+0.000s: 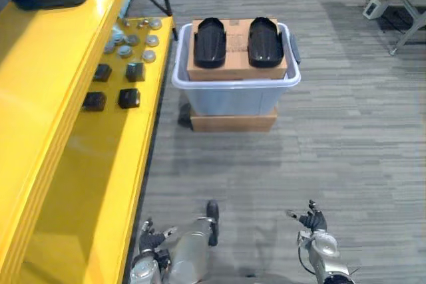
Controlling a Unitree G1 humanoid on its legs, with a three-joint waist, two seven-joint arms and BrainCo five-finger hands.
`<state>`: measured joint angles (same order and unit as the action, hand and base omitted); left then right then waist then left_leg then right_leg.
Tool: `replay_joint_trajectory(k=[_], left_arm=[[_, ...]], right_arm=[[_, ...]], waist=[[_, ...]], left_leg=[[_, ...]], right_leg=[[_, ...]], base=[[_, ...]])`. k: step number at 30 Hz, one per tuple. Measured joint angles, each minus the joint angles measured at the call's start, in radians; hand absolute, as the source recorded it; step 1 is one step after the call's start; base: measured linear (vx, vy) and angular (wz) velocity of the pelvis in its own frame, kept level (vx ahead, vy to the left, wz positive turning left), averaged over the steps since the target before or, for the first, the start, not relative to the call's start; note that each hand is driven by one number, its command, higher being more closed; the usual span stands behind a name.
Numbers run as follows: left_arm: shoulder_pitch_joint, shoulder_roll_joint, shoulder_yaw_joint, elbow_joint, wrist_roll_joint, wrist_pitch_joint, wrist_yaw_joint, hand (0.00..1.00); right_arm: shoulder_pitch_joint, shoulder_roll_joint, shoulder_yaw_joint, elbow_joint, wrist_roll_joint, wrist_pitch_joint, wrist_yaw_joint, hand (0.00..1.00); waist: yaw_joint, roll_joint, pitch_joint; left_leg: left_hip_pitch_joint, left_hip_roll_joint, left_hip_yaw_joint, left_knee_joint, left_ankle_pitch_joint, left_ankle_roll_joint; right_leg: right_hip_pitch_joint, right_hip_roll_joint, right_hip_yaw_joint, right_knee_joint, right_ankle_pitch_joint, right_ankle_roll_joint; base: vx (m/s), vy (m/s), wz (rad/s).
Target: Walk over and take plastic housings, then place them on the shelf
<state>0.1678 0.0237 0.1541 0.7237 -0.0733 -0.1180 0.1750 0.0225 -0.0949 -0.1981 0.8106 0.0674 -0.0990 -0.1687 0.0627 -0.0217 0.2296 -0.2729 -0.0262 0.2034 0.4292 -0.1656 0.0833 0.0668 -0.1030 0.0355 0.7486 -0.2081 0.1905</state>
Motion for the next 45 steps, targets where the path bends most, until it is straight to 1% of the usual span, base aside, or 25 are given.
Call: replay_joint_trajectory(k=[1, 2, 3, 4, 5, 8, 9, 10, 11, 12, 13, 14, 15, 16, 17, 19, 20, 22, 23, 24, 28, 30, 35, 39, 45], left_arm=[[-0.002, 0.001, -0.007, 0.001, 0.000, 0.001, 0.000, 0.00], [-0.001, 0.001, -0.007, 0.002, 0.000, 0.002, 0.000, 0.00], [-0.002, 0.002, -0.008, 0.003, 0.000, 0.002, 0.000, 0.00], [-0.009, 0.005, -0.008, 0.005, 0.000, 0.002, 0.000, 0.00], [-0.015, 0.008, -0.009, 0.009, 0.000, 0.002, 0.000, 0.00], [-0.027, 0.020, -0.009, 0.034, 0.000, 0.004, 0.001, 0.00], [-0.029, 0.024, -0.009, 0.034, 0.002, 0.003, 0.001, 0.00], [-0.029, 0.032, -0.010, 0.034, 0.004, 0.003, 0.001, 0.00], [-0.019, 0.040, -0.007, 0.035, 0.006, 0.003, 0.001, 0.00], [-0.013, 0.042, -0.006, 0.037, 0.009, 0.003, 0.000, 0.00], [-0.014, 0.035, -0.002, 0.041, 0.010, 0.004, 0.001, 0.00], [-0.002, 0.014, 0.006, 0.036, 0.010, 0.003, 0.001, 0.00], [-0.005, -0.007, 0.015, 0.034, 0.010, 0.004, 0.002, 0.00], [-0.004, -0.020, 0.015, 0.034, 0.010, 0.005, 0.001, 0.00], [0.002, -0.042, 0.013, 0.036, 0.010, 0.006, 0.000, 0.00], [0.009, -0.050, 0.012, 0.034, 0.011, 0.004, 0.000, 0.00], [0.005, -0.050, 0.011, 0.033, 0.011, 0.004, 0.000, 0.00], [-0.003, -0.058, 0.007, 0.033, 0.011, 0.004, 0.000, 0.00], [-0.006, -0.063, 0.005, 0.034, 0.011, 0.004, 0.000, 0.00], [-0.016, -0.069, 0.006, 0.044, 0.011, 0.004, 0.000, 0.00], [-0.016, -0.053, 0.005, 0.046, 0.011, 0.004, -0.001, 0.00], [-0.012, -0.046, 0.005, 0.048, 0.011, 0.004, -0.001, 0.00], [-0.015, -0.025, 0.004, 0.044, 0.016, 0.004, -0.001, 0.00], [0.005, -0.012, 0.005, 0.020, 0.017, 0.003, -0.002, 0.00], [0.041, -0.010, 0.003, 0.012, 0.027, 0.002, -0.022, 0.00]], right_arm=[[0.014, 0.005, 0.003, -0.001, 0.000, 0.000, 0.002, 0.00], [0.020, 0.009, 0.004, -0.001, -0.001, 0.000, 0.005, 0.00], [0.032, 0.012, 0.012, -0.001, -0.002, 0.000, 0.015, 0.00], [0.034, 0.013, 0.013, -0.003, -0.005, -0.001, 0.019, 0.00], [0.033, 0.012, 0.013, -0.002, -0.009, -0.001, 0.019, 0.00], [0.039, 0.009, 0.010, -0.001, -0.009, -0.001, 0.018, 0.00], [0.035, 0.009, 0.009, 0.000, -0.009, 0.000, 0.018, 0.00], [0.042, 0.011, 0.010, 0.003, -0.010, 0.000, 0.018, 0.00], [0.061, 0.017, 0.010, 0.011, -0.012, 0.001, 0.018, 0.00], [0.075, 0.019, 0.009, 0.012, -0.013, 0.002, 0.017, 0.00], [0.078, 0.012, 0.006, 0.016, -0.013, 0.007, 0.018, 0.00], [0.086, 0.014, 0.004, 0.008, -0.012, 0.013, 0.017, 0.00], [0.096, 0.011, 0.007, -0.019, -0.009, 0.011, 0.017, 0.00], [0.096, 0.010, 0.007, -0.028, -0.009, 0.011, 0.016, 0.00], [0.094, 0.022, 0.007, -0.041, -0.006, 0.011, 0.016, 0.00], [0.093, 0.034, -0.001, -0.053, 0.002, 0.006, 0.015, 0.00], [0.091, 0.039, -0.004, -0.058, 0.003, 0.003, 0.015, 0.00], [0.089, 0.044, -0.042, -0.061, 0.003, -0.003, 0.012, 0.00], [0.092, 0.041, -0.048, -0.061, 0.003, -0.003, 0.007, 0.00], [0.095, 0.039, -0.066, -0.053, 0.003, -0.001, -0.002, 0.00], [0.140, 0.083, -0.069, -0.077, 0.014, 0.001, -0.003, 0.00], [0.146, 0.081, -0.073, -0.098, 0.024, 0.000, -0.004, 0.00], [0.153, 0.058, -0.134, -0.226, 0.050, 0.000, -0.007, 0.00], [0.159, -0.009, -0.228, -0.413, 0.058, -0.001, -0.044, 0.00], [0.141, -0.044, -0.290, -0.716, 0.035, -0.010, -0.125, 0.00]], waist=[[0.000, -0.001, 0.000], [-0.002, 0.002, -0.001], [-0.019, 0.007, -0.004], [-0.024, 0.015, -0.007], [-0.026, 0.016, -0.007], [-0.048, 0.022, -0.003], [-0.050, 0.022, -0.004], [-0.048, 0.019, -0.005], [-0.048, -0.019, -0.021], [-0.052, -0.027, -0.028], [-0.047, -0.006, -0.030], [-0.048, 0.003, -0.038], [-0.049, 0.032, -0.037], [-0.048, 0.045, -0.036], [-0.043, 0.053, -0.034], [-0.038, 0.036, -0.033], [-0.036, 0.037, -0.033], [-0.029, 0.054, -0.044], [-0.028, 0.063, -0.050], [-0.024, 0.080, -0.054], [-0.019, 0.030, -0.072], [-0.021, 0.022, -0.078], [-0.023, 0.027, -0.086], [-0.023, 0.033, -0.100], [-0.026, 0.016, -0.120]], left_leg=[[0.079, -0.012, -0.002, -0.008, -0.029, 0.005], [0.123, -0.016, -0.008, -0.024, -0.039, 0.004], [0.202, -0.016, -0.025, -0.071, -0.044, 0.004], [0.271, -0.013, -0.052, -0.130, -0.044, 0.004], [0.300, -0.008, -0.059, -0.155, -0.043, 0.003], [0.397, 0.022, -0.074, -0.209, -0.050, -0.010], [0.421, 0.040, -0.085, -0.213, -0.069, -0.043], [0.430, 0.041, -0.091, -0.216, -0.086, -0.070], [0.454, 0.036, -0.117, -0.204, -0.114, -0.103], [0.459, 0.035, -0.135, -0.193, -0.125, -0.114], [0.458, 0.057, -0.148, -0.166, -0.136, -0.129], [0.406, 0.086, -0.150, -0.035, -0.136, -0.134], [0.305, 0.131, -0.148, 0.174, -0.123, -0.157], [0.256, 0.159, -0.145, 0.277, -0.102, -0.172], [0.183, 0.226, -0.101, 0.401, -0.114, -0.166], [0.182, 0.233, -0.074, 0.325, -0.115, -0.166], [0.180, 0.232, -0.067, 0.274, -0.115, -0.167], [0.182, 0.209, -0.086, 0.019, -0.096, -0.168], [0.183, 0.200, -0.102, -0.049, -0.063, -0.163], [0.190, 0.199, -0.108, -0.092, -0.001, -0.157], [0.224, 0.173, -0.049, -0.137, -0.008, -0.144], [0.242, 0.162, -0.026, -0.156, -0.009, -0.143], [0.273, 0.138, 0.012, -0.209, 0.000, -0.128], [0.291, 0.124, 0.022, -0.245, 0.005, -0.120], [0.318, 0.108, 0.033, -0.308, 0.029, -0.115]], right_leg=[[-0.067, -0.022, -0.021, 0.203, 0.010, -0.004], [-0.098, -0.037, -0.048, 0.273, -0.001, -0.028], [-0.150, -0.061, -0.124, 0.329, -0.024, -0.074], [-0.200, -0.075, -0.195, 0.306, -0.050, -0.111], [-0.216, -0.077, -0.221, 0.268, -0.061, -0.124], [-0.302, -0.053, -0.249, -0.060, -0.076, -0.115], [-0.310, -0.019, -0.223, -0.240, -0.032, -0.106], [-0.316, -0.001, -0.190, -0.367, 0.033, -0.113], [-0.314, 0.004, -0.149, -0.437, 0.188, -0.145], [-0.311, 0.003, -0.143, -0.426, 0.226, -0.163], [-0.306, 0.008, -0.165, -0.399, 0.205, -0.168], [-0.289, 0.020, -0.193, -0.406, 0.175, -0.186], [-0.256, 0.042, -0.228, -0.434, 0.161, -0.201], [-0.233, 0.057, -0.236, -0.454, 0.158, -0.210], [-0.156, 0.081, -0.255, -0.501, 0.152, -0.226], [-0.103, 0.081, -0.252, -0.541, 0.153, -0.227], [-0.089, 0.080, -0.248, -0.555, 0.153, -0.227], [-0.071, 0.076, -0.232, -0.579, 0.155, -0.221], [-0.072, 0.080, -0.226, -0.583, 0.154, -0.210], [-0.068, 0.084, -0.212, -0.593, 0.154, -0.194], [-0.056, 0.056, -0.163, -0.635, 0.171, -0.160], [-0.053, 0.047, -0.143, -0.649, 0.179, -0.149], [-0.055, 0.029, -0.111, -0.671, 0.190, -0.133], [-0.054, 0.023, -0.095, -0.687, 0.194, -0.127], [-0.051, 0.020, -0.088, -0.711, 0.196, -0.122]], base=[[0.57, 0.169, 0.01], [0.54, 0.130, 0.11], [0.49, 0.092, 0.30], [0.47, 0.069, 0.40], [0.44, 0.017, 0.43], [0.45, -0.056, 0.35], [0.32, -0.093, 0.29], [0.55, -0.210, 0.54], [0.49, -0.228, 0.61], [0.43, -0.234, 0.65], [0.37, -0.220, 0.45], [0.43, -0.283, 0.47], [0.41, -0.283, 0.46], [0.45, -0.274, 0.40], [0.36, -0.175, 0.19], [0.31, -0.131, 0.01], [0.24, -0.060, -0.14], [0.17, 0.039, -0.24], [0.16, 0.144, -0.35], [0.12, 0.132, -0.37], [0.08, 0.121, -0.26], [0.05, 0.087, -0.38], [0.02, 0.047, -0.20], [0.04, 0.027, -0.10], [0.05, 0.008, -0.04]])
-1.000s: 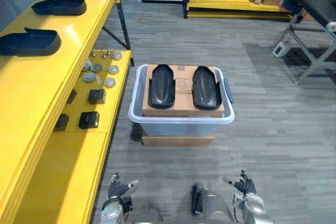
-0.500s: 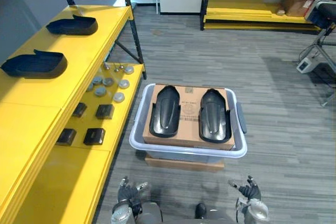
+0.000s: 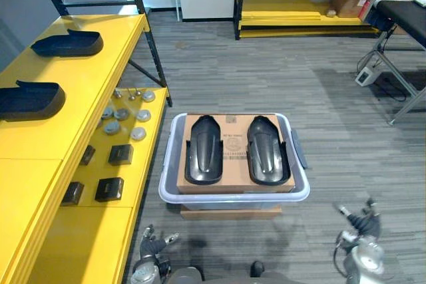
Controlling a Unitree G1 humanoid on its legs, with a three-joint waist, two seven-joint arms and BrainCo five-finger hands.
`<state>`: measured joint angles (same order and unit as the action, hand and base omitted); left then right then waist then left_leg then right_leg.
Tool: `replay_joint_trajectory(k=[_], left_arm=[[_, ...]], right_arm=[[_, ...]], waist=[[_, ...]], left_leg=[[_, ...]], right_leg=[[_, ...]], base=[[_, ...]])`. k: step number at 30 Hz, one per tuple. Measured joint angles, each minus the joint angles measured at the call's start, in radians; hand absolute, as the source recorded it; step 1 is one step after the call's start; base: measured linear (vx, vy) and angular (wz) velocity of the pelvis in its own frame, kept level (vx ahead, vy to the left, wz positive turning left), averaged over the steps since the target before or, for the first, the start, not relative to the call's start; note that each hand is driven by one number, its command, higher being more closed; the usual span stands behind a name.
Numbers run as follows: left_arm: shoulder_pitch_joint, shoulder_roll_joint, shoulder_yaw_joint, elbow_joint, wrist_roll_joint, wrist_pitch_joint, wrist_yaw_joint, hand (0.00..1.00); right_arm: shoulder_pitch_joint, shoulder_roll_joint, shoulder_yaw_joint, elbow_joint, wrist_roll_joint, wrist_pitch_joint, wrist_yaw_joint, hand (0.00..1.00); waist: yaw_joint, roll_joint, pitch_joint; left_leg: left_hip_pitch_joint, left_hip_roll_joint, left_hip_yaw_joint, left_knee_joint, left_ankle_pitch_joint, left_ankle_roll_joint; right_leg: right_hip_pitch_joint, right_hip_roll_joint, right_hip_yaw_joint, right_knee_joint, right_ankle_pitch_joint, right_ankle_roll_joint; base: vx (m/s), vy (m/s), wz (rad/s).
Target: Walk over and take plastic housings, then place them on the shelf
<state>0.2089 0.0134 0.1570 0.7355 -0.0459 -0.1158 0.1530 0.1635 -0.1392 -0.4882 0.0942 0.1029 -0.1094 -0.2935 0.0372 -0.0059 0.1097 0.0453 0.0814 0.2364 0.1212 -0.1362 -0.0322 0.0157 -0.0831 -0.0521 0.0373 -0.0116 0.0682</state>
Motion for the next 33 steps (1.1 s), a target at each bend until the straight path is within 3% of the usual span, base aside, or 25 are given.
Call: replay_joint_trajectory(k=[8, 14, 20, 29, 33], left_arm=[[0.014, 0.005, -0.057, 0.013, 0.019, 0.000, -0.017, 0.00], [0.001, 0.021, -0.080, 0.001, 0.012, -0.009, -0.018, 0.00], [-0.041, 0.030, -0.094, -0.020, -0.021, -0.026, 0.004, 0.00], [-0.090, 0.031, -0.134, -0.029, -0.057, -0.047, 0.045, 0.00], [-0.122, 0.040, -0.168, -0.029, -0.061, -0.048, 0.052, 0.00]], right_arm=[[-0.176, -0.073, 0.056, 0.006, -0.170, 0.004, -0.052, 0.00], [-0.356, -0.124, 0.115, 0.167, -0.294, 0.063, -0.055, 0.00], [-0.526, -0.153, 0.146, 0.390, -0.310, 0.117, -0.079, 0.00], [-0.702, -0.227, 0.162, 0.649, -0.285, 0.128, -0.090, 0.00], [-0.811, -0.282, 0.230, 0.757, -0.268, 0.125, -0.094, 0.00]], waist=[[0.002, 0.000, -0.001], [0.005, 0.013, 0.073], [0.005, 0.022, 0.188], [0.006, 0.054, 0.289], [0.004, 0.056, 0.323]], left_leg=[[-0.034, -0.035, -0.034, -0.018, 0.019, 0.020], [-0.107, -0.060, -0.086, -0.014, 0.051, 0.038], [-0.202, -0.069, -0.126, 0.044, 0.057, 0.042], [-0.296, -0.069, -0.152, 0.093, 0.057, 0.043], [-0.325, -0.066, -0.153, 0.104, 0.057, 0.043]], right_leg=[[-0.015, -0.011, -0.004, -0.043, 0.028, 0.011], [-0.067, -0.032, -0.033, -0.043, 0.053, 0.014], [-0.128, -0.041, -0.056, -0.037, 0.078, 0.013], [-0.199, -0.040, -0.057, -0.022, 0.095, 0.007], [-0.229, -0.038, -0.054, -0.009, 0.096, 0.007]], base=[[-0.01, 0.020, 0.07], [-0.09, 0.017, 0.18], [-0.11, 0.016, 0.14], [-0.05, 0.011, 0.02], [-0.02, 0.005, -0.01]])
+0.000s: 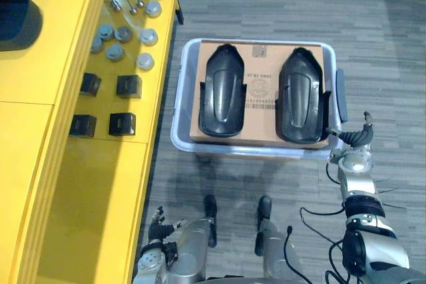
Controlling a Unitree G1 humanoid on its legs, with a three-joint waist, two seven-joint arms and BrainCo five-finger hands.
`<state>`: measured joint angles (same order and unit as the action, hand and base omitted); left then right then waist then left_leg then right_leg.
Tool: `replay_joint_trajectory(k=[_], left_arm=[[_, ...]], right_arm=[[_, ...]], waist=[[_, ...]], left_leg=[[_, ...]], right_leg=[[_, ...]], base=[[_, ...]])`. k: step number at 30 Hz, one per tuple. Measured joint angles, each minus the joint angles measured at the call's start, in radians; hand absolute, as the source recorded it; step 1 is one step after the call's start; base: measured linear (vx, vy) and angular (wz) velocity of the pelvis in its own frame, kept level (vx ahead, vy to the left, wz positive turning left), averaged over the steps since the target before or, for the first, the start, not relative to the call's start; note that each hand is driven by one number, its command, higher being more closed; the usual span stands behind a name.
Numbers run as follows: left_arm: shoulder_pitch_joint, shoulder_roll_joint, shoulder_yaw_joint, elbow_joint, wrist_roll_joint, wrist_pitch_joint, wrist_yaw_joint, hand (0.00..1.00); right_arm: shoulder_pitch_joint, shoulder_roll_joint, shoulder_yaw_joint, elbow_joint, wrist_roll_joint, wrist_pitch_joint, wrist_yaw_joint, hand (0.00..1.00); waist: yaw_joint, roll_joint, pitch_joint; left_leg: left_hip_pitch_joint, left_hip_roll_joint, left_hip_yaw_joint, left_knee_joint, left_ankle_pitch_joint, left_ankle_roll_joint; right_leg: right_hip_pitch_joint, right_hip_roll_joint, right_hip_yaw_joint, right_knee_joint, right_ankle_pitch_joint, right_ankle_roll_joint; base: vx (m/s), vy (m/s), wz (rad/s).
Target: Walk over and take plastic housings, then place them on the shelf
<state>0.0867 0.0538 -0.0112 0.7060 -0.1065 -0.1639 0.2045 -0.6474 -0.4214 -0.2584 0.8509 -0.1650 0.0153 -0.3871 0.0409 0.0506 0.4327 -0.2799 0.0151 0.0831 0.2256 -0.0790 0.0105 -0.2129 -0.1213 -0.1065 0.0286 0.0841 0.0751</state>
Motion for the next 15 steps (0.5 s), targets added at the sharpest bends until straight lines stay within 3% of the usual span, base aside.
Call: replay_joint_trajectory(k=[1, 7, 15], left_arm=[[-0.007, 0.001, -0.003, 0.000, -0.001, 0.000, 0.001, 0.00], [-0.027, 0.012, -0.030, 0.001, -0.010, -0.001, 0.018, 0.00], [-0.029, 0.012, -0.031, 0.003, -0.012, -0.002, 0.019, 0.00]], right_arm=[[-0.032, -0.002, 0.006, 0.028, 0.002, -0.001, 0.000, 1.00], [-0.126, -0.004, 0.080, 0.080, 0.008, -0.010, 0.003, 1.00], [-0.138, -0.007, 0.079, 0.079, 0.018, -0.013, 0.011, 1.00]], waist=[[0.001, 0.001, 0.009], [0.003, -0.002, 0.022], [0.002, -0.002, 0.023]], left_leg=[[-0.006, 0.000, 0.000, 0.000, 0.002, 0.002], [-0.028, 0.000, -0.002, 0.002, 0.003, 0.004], [-0.027, 0.000, -0.001, -0.005, 0.004, 0.004]], right_leg=[[-0.006, 0.000, 0.000, 0.002, 0.000, 0.000], [-0.026, 0.000, 0.000, 0.003, 0.002, -0.003], [-0.014, 0.004, 0.000, -0.030, 0.018, -0.025]], base=[[0.00, 0.000, 0.00], [0.00, 0.000, 0.00], [0.00, 0.003, -0.01]])
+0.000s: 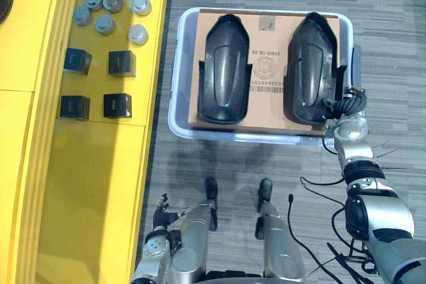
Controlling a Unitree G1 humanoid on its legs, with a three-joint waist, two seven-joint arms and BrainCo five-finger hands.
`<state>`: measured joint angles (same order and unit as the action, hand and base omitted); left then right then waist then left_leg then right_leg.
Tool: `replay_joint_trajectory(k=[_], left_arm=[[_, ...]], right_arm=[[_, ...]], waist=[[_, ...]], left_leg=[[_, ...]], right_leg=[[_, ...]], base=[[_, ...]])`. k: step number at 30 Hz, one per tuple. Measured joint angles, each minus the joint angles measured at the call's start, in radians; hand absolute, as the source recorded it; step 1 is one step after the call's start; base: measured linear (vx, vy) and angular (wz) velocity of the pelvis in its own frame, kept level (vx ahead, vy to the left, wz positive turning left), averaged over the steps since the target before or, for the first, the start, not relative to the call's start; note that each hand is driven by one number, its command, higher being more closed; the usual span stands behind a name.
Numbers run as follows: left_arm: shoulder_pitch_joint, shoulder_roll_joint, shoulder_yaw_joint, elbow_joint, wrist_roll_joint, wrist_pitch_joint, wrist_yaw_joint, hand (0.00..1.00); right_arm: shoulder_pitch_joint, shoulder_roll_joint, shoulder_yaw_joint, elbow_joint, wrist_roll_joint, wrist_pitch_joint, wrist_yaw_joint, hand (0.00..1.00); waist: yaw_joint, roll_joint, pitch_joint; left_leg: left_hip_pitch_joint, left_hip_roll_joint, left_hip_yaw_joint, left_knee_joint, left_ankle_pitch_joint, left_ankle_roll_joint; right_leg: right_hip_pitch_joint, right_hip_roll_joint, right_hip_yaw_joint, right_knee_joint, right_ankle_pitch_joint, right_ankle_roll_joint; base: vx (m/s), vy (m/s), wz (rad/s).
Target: Walk over and take plastic housings, then place them on the shelf
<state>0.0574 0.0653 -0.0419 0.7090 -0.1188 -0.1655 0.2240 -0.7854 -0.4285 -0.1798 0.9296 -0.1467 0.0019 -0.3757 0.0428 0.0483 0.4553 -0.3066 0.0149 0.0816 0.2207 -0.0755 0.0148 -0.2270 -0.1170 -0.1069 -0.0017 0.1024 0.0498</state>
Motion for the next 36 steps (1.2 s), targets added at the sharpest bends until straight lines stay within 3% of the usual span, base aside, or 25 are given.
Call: replay_joint_trajectory(k=[5, 11, 14, 19, 26, 31, 36], left_arm=[[0.000, -0.003, -0.001, 0.001, 0.000, 0.000, 0.000, 0.00], [0.001, -0.005, -0.007, -0.007, 0.001, 0.003, -0.001, 0.00], [0.016, -0.003, -0.006, -0.047, 0.003, 0.005, -0.002, 0.00], [0.084, -0.017, -0.007, -0.261, 0.004, 0.008, -0.006, 0.00], [0.137, -0.038, -0.069, -0.714, 0.004, 0.001, 0.000, 0.00], [0.093, -0.054, -0.124, -0.892, 0.013, 0.000, 0.037, 0.00], [-0.011, -0.059, -0.181, -0.957, 0.013, 0.000, 0.066, 0.00]], right_arm=[[0.059, 0.002, 0.000, -0.034, 0.019, -0.009, 0.007, 1.00], [0.256, 0.041, -0.008, -0.290, 0.017, 0.000, 0.006, 1.00], [0.373, 0.082, -0.028, -0.451, -0.001, 0.007, 0.005, 1.00], [0.544, 0.168, -0.097, -0.650, -0.081, 0.004, -0.037, 1.00], [0.645, 0.257, -0.062, -0.863, -0.260, 0.004, -0.061, 1.00], [0.646, 0.270, 0.004, -0.919, -0.384, 0.006, -0.059, 1.00], [0.636, 0.297, 0.072, -1.005, -0.459, 0.009, -0.056, 1.00]], waist=[[0.003, -0.001, 0.000], [-0.005, -0.005, -0.002], [-0.027, -0.025, -0.028], [-0.035, -0.054, -0.127], [-0.037, -0.049, -0.210], [-0.032, -0.049, -0.254], [-0.031, -0.049, -0.281]], left_leg=[[0.050, 0.000, 0.000, -0.031, 0.009, -0.002], [0.103, -0.005, 0.000, -0.088, 0.035, -0.005], [0.124, -0.008, -0.003, -0.125, 0.057, -0.005], [0.175, -0.014, -0.001, -0.158, 0.064, -0.005], [0.251, -0.018, -0.057, -0.251, 0.090, -0.027], [0.277, -0.017, -0.073, -0.257, 0.101, -0.015], [0.294, -0.018, -0.086, -0.260, 0.101, -0.015]], right_leg=[[0.037, 0.001, -0.001, -0.004, 0.000, 0.000], [0.062, -0.002, -0.001, -0.004, 0.000, 0.000], [0.069, -0.003, -0.004, -0.004, 0.001, 0.001], [0.110, -0.007, -0.002, -0.022, -0.004, 0.010], [0.156, -0.007, -0.029, -0.028, -0.026, 0.027], [0.192, -0.006, -0.040, -0.039, -0.024, 0.028], [0.212, -0.007, -0.053, -0.040, -0.024, 0.028]], base=[[0.00, 0.001, 0.01], [0.00, 0.002, 0.01], [0.00, 0.000, 0.03], [0.00, 0.000, 0.00], [0.00, -0.007, 0.05], [0.07, -0.008, 0.10], [0.02, 0.000, 0.07]])
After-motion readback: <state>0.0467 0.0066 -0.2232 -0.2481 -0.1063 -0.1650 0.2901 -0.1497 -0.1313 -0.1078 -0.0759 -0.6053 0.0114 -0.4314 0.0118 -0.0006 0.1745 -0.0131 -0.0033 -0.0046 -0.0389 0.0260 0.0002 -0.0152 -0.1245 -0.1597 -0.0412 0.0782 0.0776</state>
